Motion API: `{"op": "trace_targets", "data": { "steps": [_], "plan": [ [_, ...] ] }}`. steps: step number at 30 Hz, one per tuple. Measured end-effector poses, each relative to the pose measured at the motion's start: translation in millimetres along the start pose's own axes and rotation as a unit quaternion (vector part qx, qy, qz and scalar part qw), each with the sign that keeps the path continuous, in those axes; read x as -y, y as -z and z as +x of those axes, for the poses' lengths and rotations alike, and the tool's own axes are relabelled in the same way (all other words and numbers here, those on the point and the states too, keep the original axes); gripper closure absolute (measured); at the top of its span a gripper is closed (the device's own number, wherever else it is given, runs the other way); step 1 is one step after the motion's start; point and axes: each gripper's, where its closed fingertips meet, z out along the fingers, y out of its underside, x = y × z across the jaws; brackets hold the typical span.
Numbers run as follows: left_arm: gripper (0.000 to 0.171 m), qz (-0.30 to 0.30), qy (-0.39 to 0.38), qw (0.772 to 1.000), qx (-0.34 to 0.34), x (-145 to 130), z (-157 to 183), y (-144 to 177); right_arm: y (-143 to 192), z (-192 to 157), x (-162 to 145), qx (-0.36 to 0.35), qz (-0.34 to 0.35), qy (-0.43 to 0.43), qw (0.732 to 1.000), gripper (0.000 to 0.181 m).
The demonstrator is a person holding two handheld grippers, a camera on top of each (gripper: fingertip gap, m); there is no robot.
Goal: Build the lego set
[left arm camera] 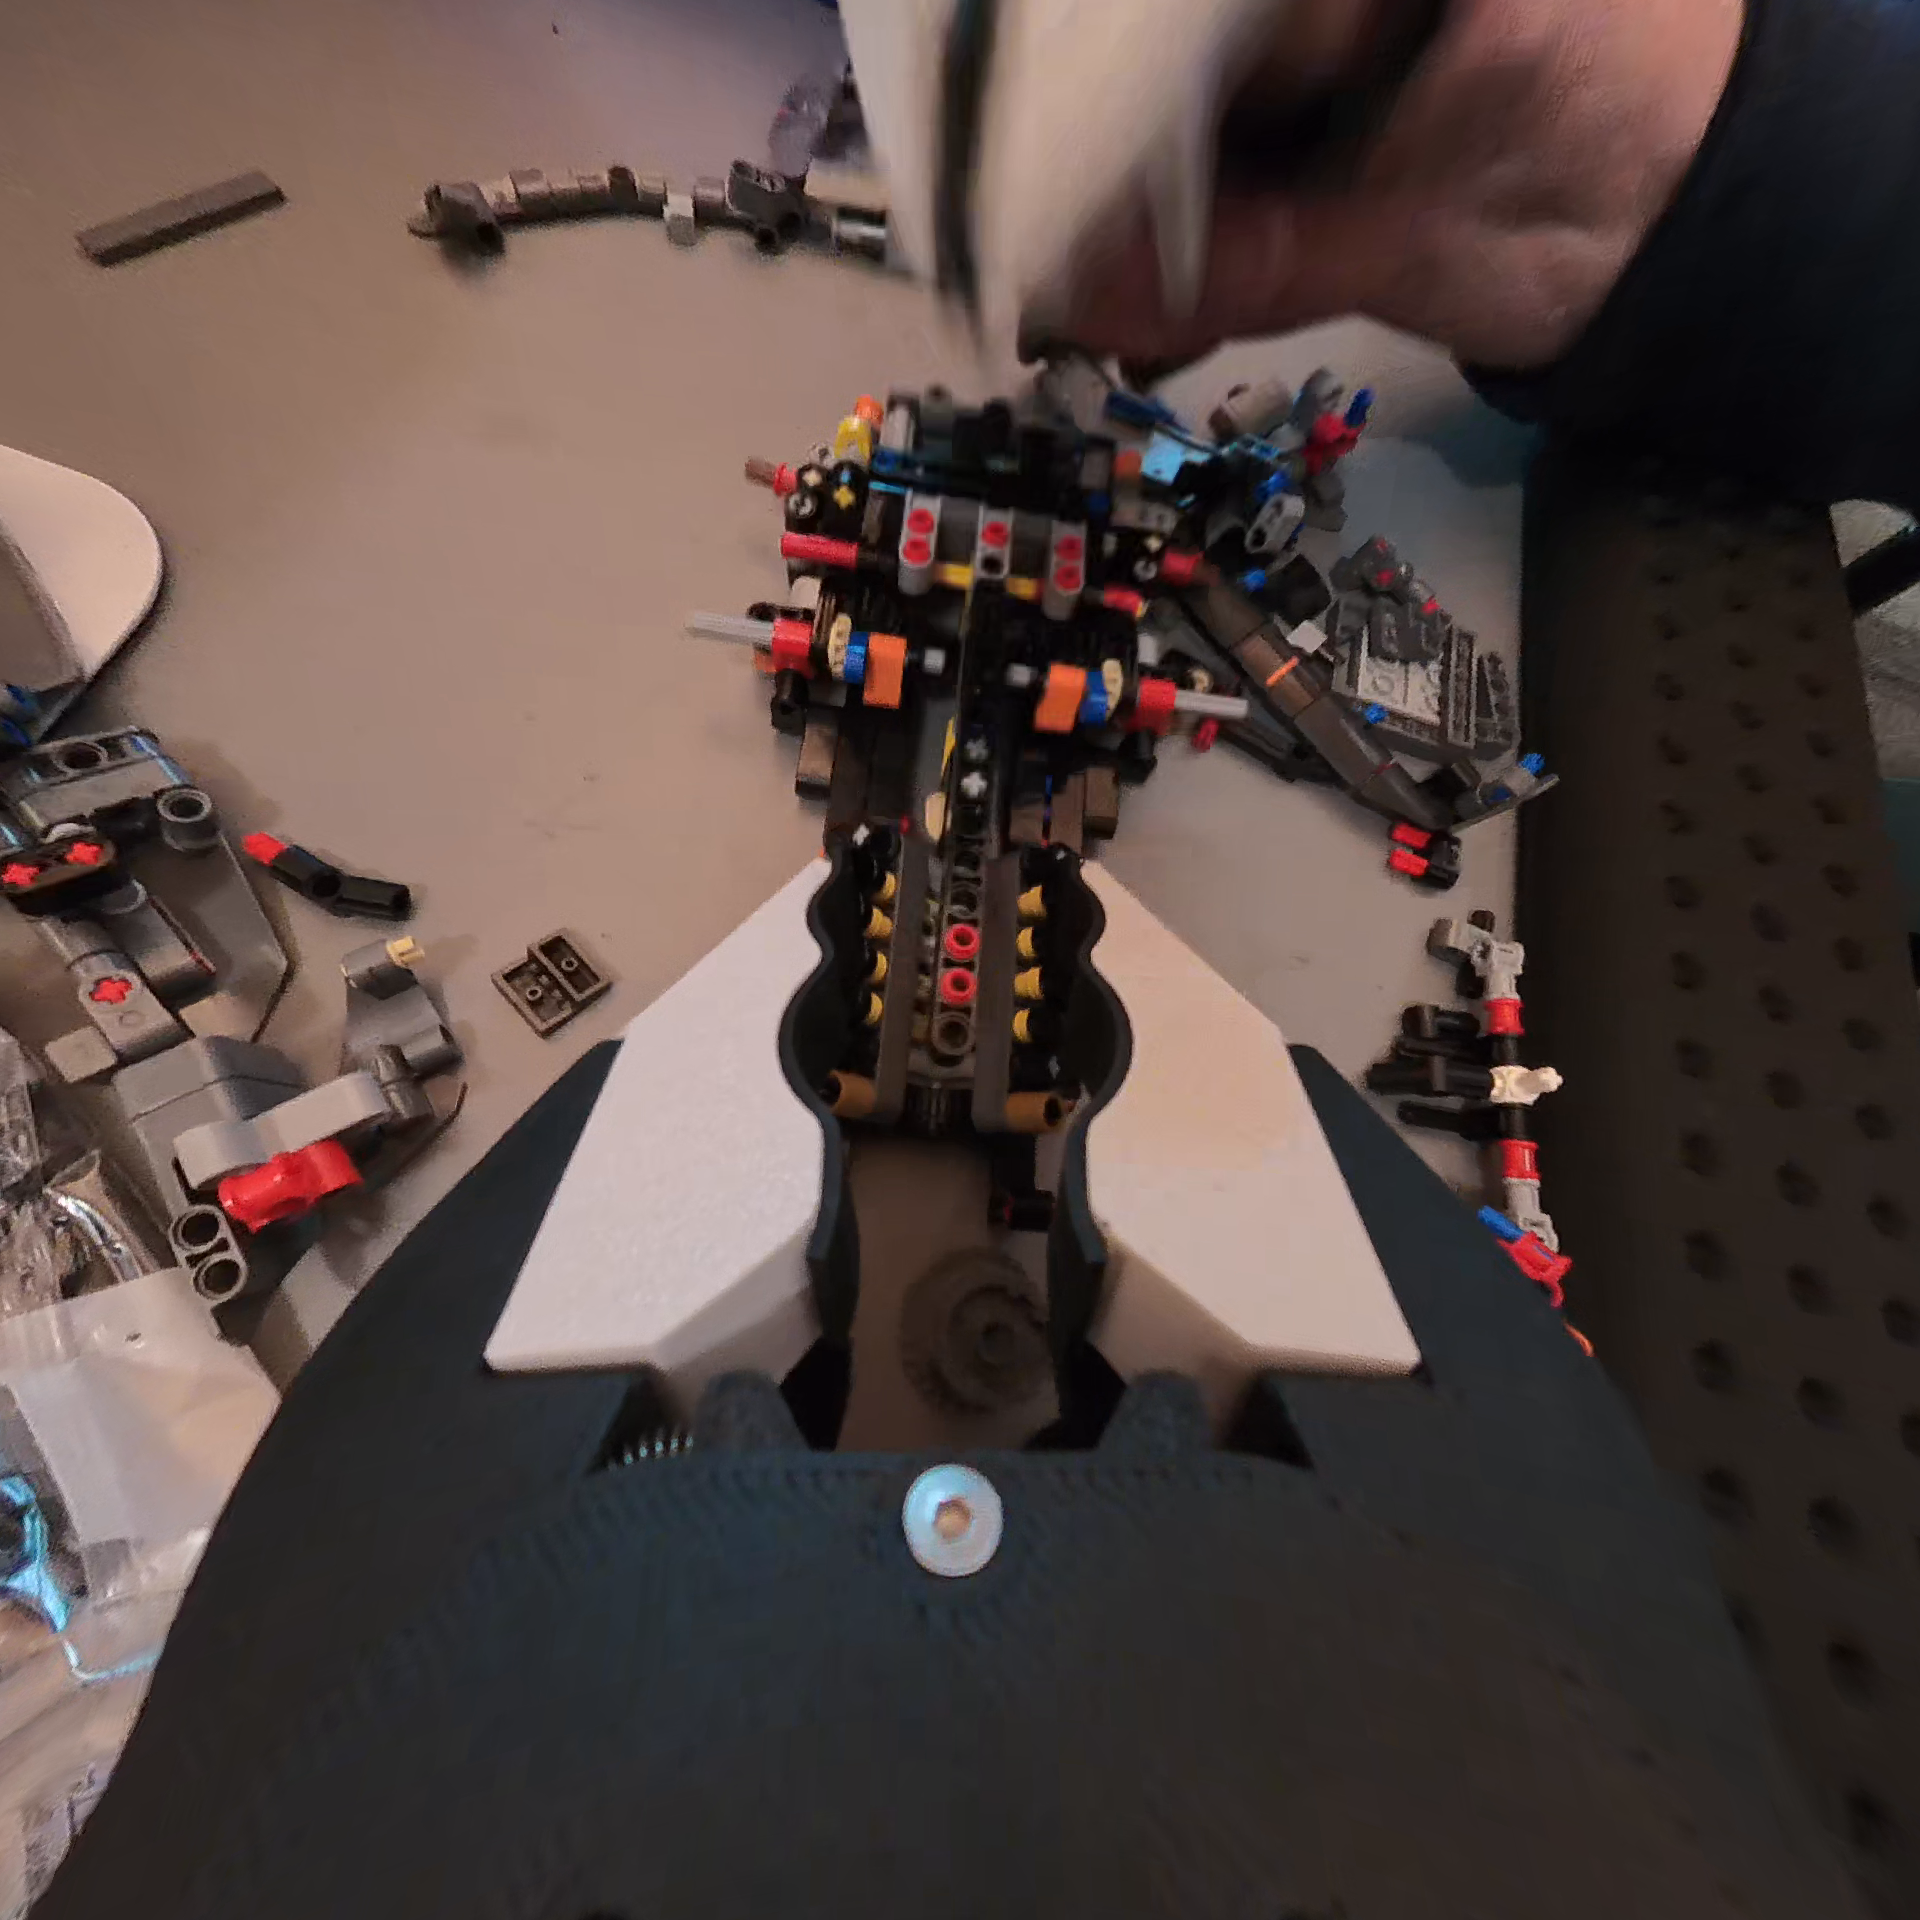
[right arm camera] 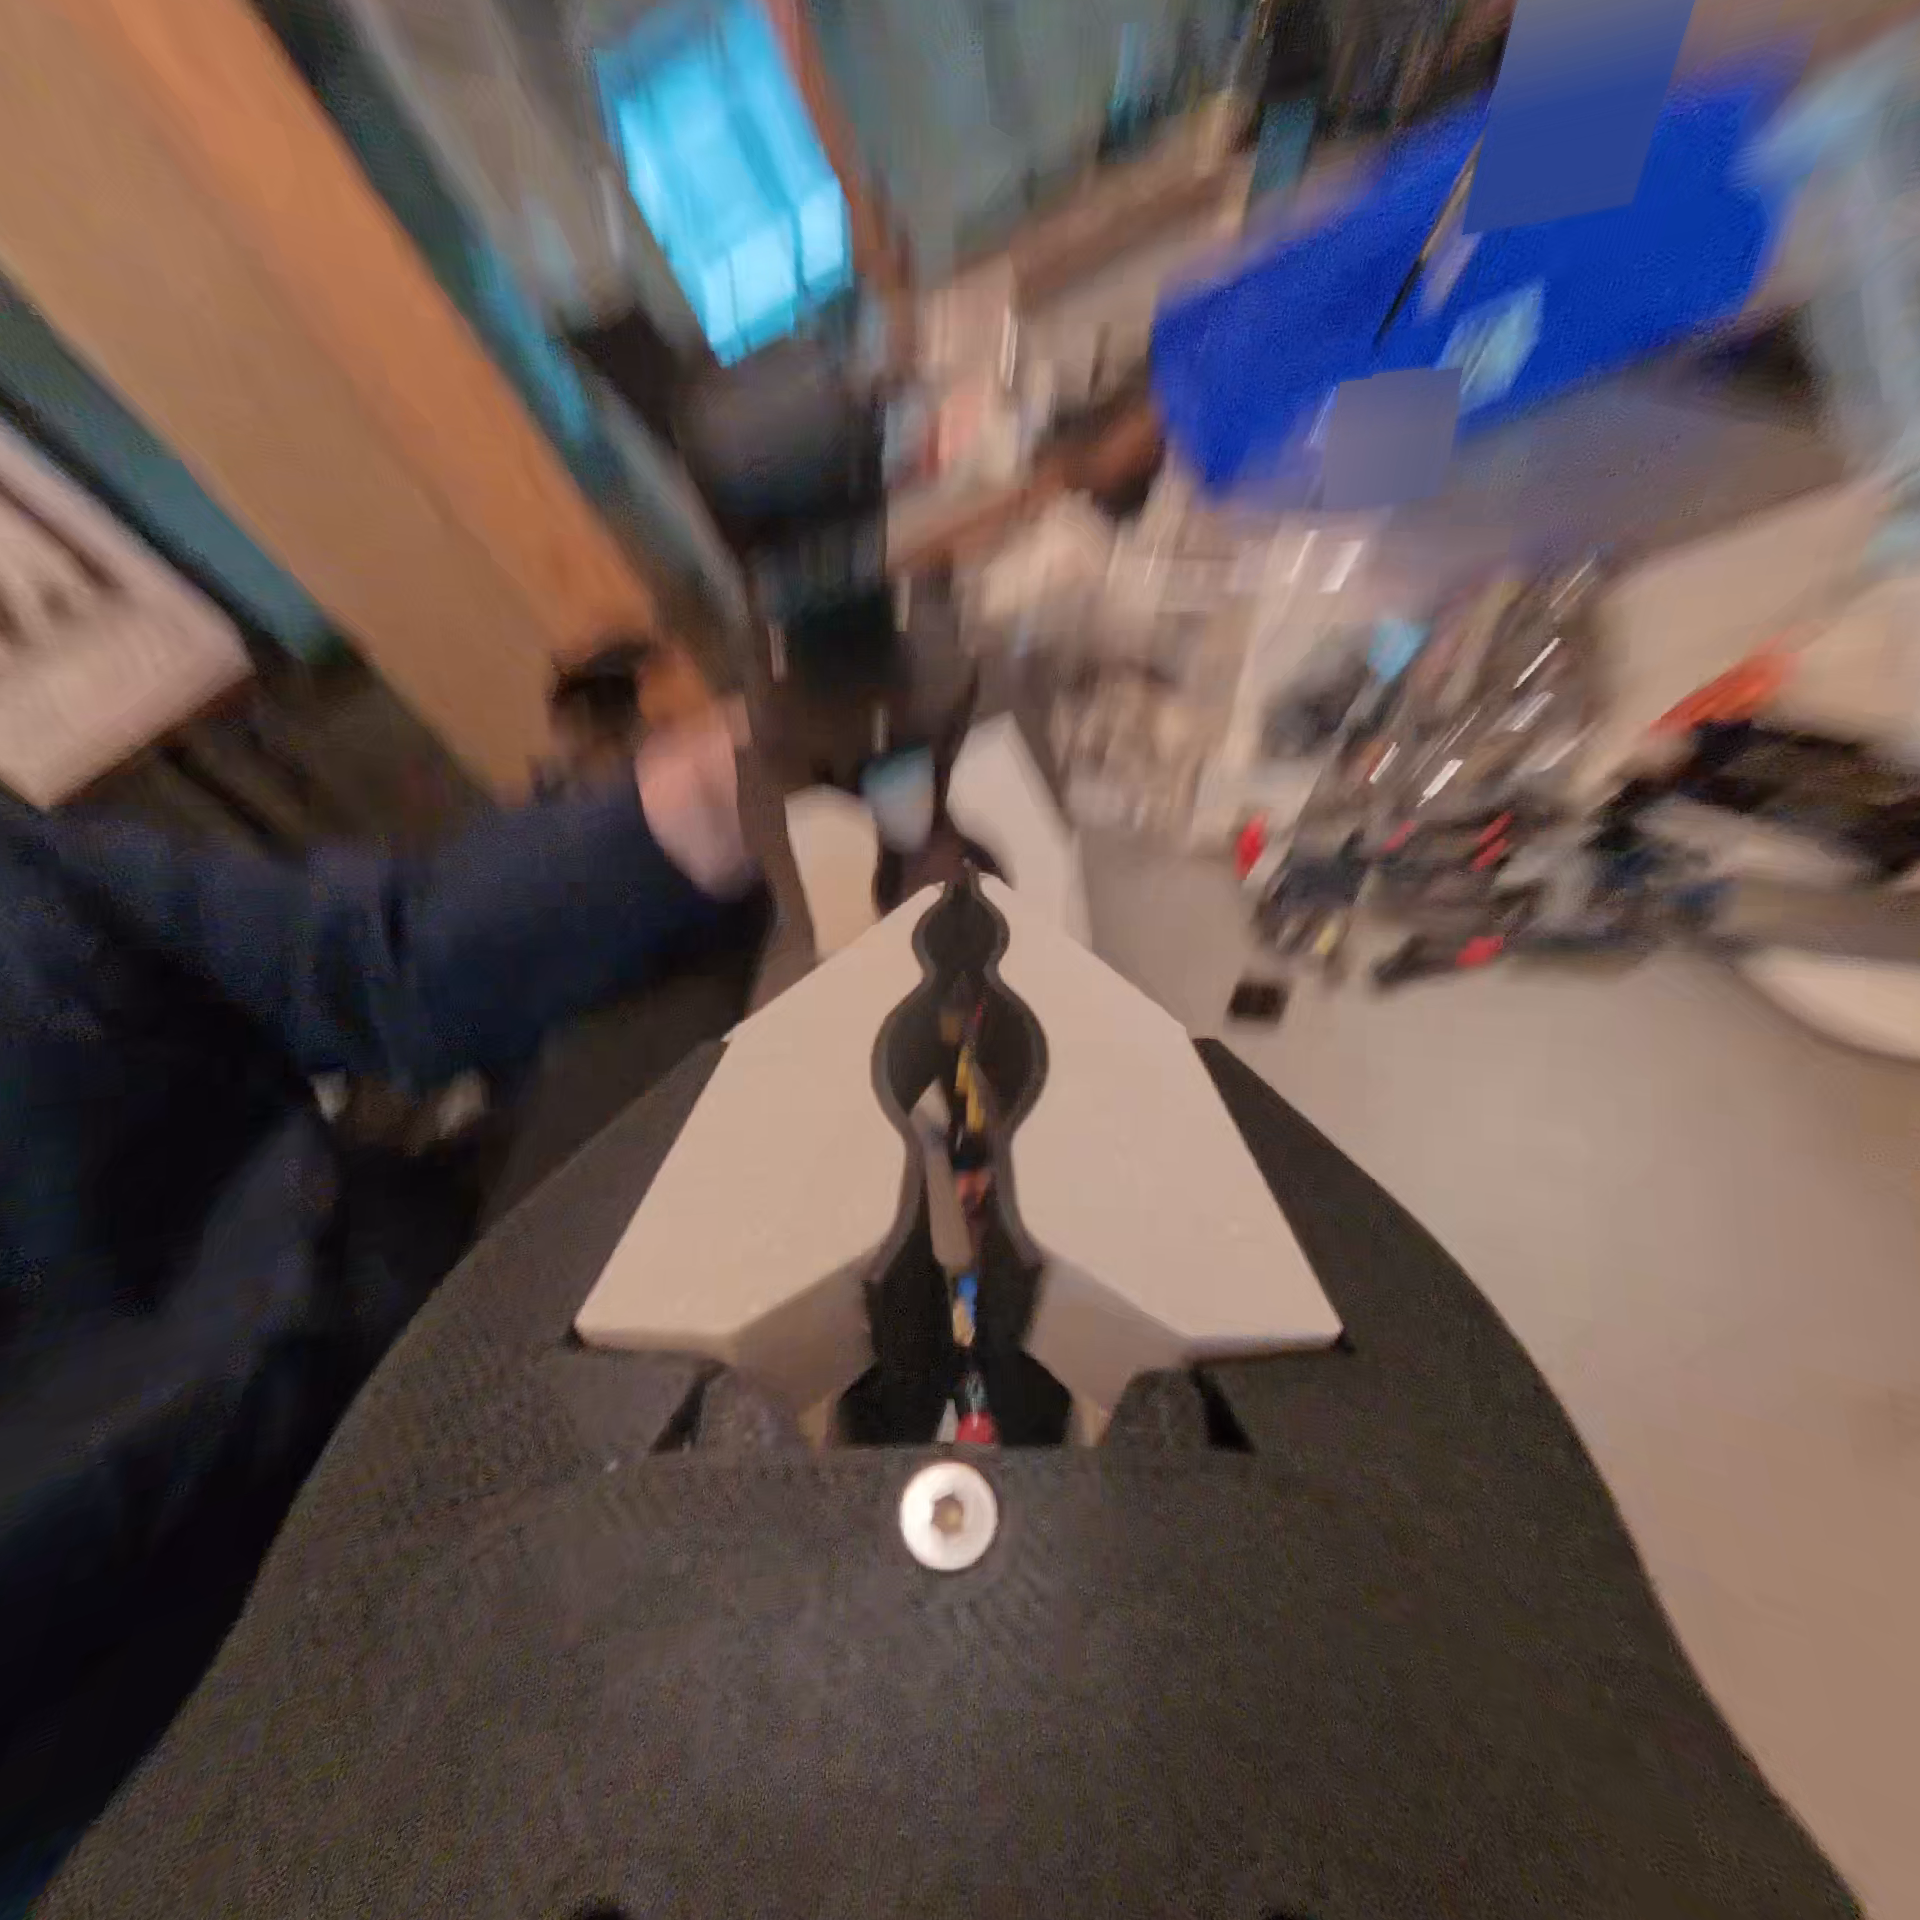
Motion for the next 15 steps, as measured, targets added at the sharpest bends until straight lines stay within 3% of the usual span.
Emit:
{"op": "trace_targets", "data": {
  "steps": [1, 5, 8, 11, 13, 15],
  "plan": [
    [0.135, 0.002, -0.002, 1.0, 0.002, 0, 0, 0, 9, 10, -1, -0.032, -0.016, 0.01, 0.999, 0.181],
    [0.135, -0.004, 0.005, 1.0, 0.001, 2, 0, -1, 2, 21, -63, -0.1, -0.212, 0.088, 0.968, 0.181],
    [0.134, -0.011, -0.004, 1.0, 0.01, 1, 2, 0, -3, 10, -65, -0.11, -0.251, 0.179, 0.945, 0.174],
    [0.134, -0.014, -0.008, 1.0, 0.01, 2, 5, 0, -2, 26, -95, -0.147, -0.34, 0.208, 0.905, 0.162],
    [0.133, -0.021, -0.014, 1.0, 0.011, 3, 4, -2, -3, 34, -107, -0.16, -0.373, 0.223, 0.886, 0.167],
    [0.129, -0.022, -0.021, 0.999, 0.024, 7, 0, -4, -4, 34, -105, -0.162, -0.368, 0.216, 0.89, 0.172]
  ]
}}
